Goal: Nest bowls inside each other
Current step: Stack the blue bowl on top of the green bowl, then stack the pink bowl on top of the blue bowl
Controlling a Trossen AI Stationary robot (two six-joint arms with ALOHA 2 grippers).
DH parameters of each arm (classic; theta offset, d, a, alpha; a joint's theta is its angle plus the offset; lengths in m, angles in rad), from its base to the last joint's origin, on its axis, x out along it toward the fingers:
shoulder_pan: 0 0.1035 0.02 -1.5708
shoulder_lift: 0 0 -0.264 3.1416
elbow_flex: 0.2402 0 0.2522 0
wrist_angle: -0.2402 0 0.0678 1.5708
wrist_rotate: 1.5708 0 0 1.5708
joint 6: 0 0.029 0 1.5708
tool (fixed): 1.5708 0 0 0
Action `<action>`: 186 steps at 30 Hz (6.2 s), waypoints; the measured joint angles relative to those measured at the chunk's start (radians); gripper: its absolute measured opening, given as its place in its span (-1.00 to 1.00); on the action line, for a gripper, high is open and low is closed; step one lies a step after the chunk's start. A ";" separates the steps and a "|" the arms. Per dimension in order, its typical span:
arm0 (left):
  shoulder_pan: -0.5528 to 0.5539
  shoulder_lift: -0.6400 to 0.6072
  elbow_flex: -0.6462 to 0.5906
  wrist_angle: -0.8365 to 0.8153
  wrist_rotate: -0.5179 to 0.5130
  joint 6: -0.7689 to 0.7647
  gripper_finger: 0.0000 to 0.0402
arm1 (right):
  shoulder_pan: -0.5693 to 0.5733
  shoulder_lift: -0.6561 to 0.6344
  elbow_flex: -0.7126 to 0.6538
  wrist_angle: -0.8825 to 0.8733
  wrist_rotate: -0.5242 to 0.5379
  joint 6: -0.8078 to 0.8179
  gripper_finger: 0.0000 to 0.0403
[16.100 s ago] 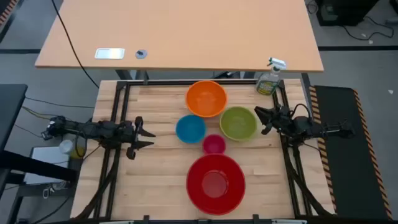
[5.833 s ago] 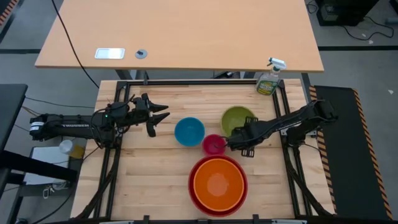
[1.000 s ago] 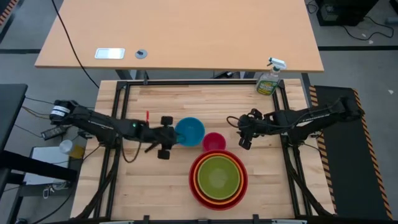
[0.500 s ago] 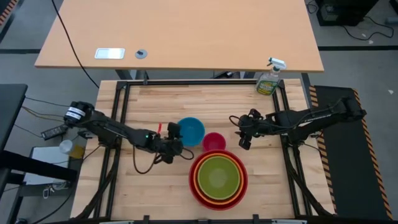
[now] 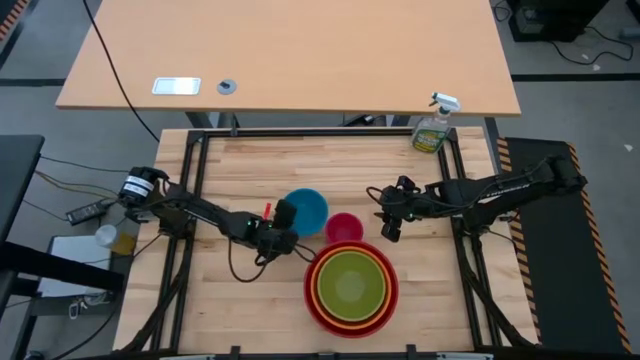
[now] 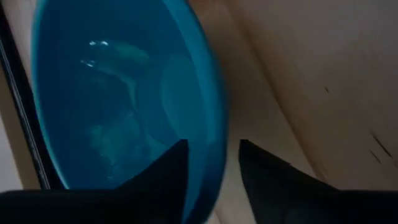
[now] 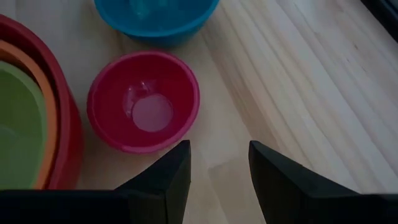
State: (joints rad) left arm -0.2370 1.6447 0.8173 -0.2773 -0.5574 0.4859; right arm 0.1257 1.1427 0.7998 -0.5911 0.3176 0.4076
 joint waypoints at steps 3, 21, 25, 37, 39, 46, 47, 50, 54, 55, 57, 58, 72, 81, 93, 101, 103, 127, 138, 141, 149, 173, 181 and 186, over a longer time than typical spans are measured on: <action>-0.003 -0.003 0.000 0.002 -0.012 -0.001 -0.56 | 0.000 0.000 0.000 0.006 0.001 0.000 -0.16; -0.101 -0.011 0.167 -0.319 -0.273 -0.149 -0.95 | 0.010 0.000 0.000 0.007 0.002 0.012 -0.16; -0.137 -0.011 0.225 -0.366 -0.302 -0.161 -0.96 | 0.010 0.000 0.000 0.007 0.002 0.017 -0.16; -0.233 -0.011 0.353 -0.400 -0.425 -0.154 -0.95 | 0.011 0.000 0.000 0.005 0.000 0.009 -0.16; -0.252 -0.011 0.371 -0.374 -0.430 -0.129 -0.95 | 0.010 -0.002 0.000 -0.001 0.007 -0.001 -0.16; -0.308 -0.010 0.388 -0.179 -0.383 0.032 -0.94 | 0.009 -0.058 0.000 -0.042 0.029 -0.003 -0.16; -0.316 -0.010 0.388 -0.153 -0.359 0.064 -0.94 | 0.010 -0.070 0.000 -0.048 0.029 0.003 -0.16; -0.330 -0.010 0.388 -0.056 -0.226 0.162 -0.94 | 0.009 -0.105 0.000 -0.053 0.030 0.014 -0.16; -0.323 -0.009 0.388 0.072 0.043 0.240 -0.94 | 0.009 -0.134 0.000 -0.046 0.033 0.016 -0.16; -0.315 -0.009 0.388 0.092 0.128 0.248 -0.94 | 0.009 -0.137 0.000 -0.045 0.034 0.016 -0.16; -0.294 -0.009 0.388 0.134 0.299 0.241 -0.94 | 0.009 -0.138 0.000 -0.042 0.040 0.016 -0.16; -0.279 -0.008 0.388 0.159 0.370 0.217 -0.94 | 0.009 -0.137 0.000 -0.037 0.040 0.016 -0.16; -0.155 0.127 0.388 0.359 0.814 -0.036 -0.94 | 0.010 -0.117 0.001 -0.038 0.043 0.000 -0.16; -0.162 0.214 0.387 0.365 0.729 -0.056 -0.91 | 0.011 -0.126 0.001 -0.039 0.054 -0.006 -0.16; -0.178 0.212 0.388 0.398 0.729 -0.023 -0.19 | 0.019 -0.126 0.001 -0.041 0.048 0.000 -0.16; -0.189 0.112 0.389 0.384 0.735 -0.083 0.00 | 0.019 -0.126 0.001 -0.062 0.047 0.010 -0.16; -0.186 0.098 0.389 0.387 0.732 -0.125 -0.01 | 0.019 -0.126 0.001 -0.062 0.047 0.011 -0.16; -0.194 0.079 0.389 0.328 0.615 -0.189 -0.04 | 0.019 -0.126 0.001 -0.052 0.047 0.020 -0.16; -0.190 0.185 0.386 0.252 0.524 -0.171 -0.04 | 0.019 -0.126 0.001 -0.045 0.047 0.019 -0.16; -0.204 0.165 0.386 0.248 0.514 -0.129 -0.04 | 0.019 -0.126 0.001 -0.047 0.047 0.019 -0.16; -0.216 0.011 0.388 0.264 0.411 -0.100 -0.04 | 0.019 -0.126 0.001 -0.083 0.048 0.058 -0.16; -0.254 -0.433 -0.081 0.440 0.129 -0.219 -0.04 | -0.215 0.292 -0.025 0.104 -0.276 0.091 0.46; -0.250 -0.476 -0.093 0.416 0.131 -0.266 -0.04 | -0.245 0.529 0.117 0.099 -0.352 0.042 0.62; -0.249 -0.476 -0.093 0.406 0.131 -0.268 -0.04 | -0.246 0.621 0.170 0.073 -0.360 0.035 0.42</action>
State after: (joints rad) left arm -0.4862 1.1683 0.7246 0.1290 -0.4263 0.2176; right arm -0.1200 1.7634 0.9699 -0.5182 -0.0422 0.4431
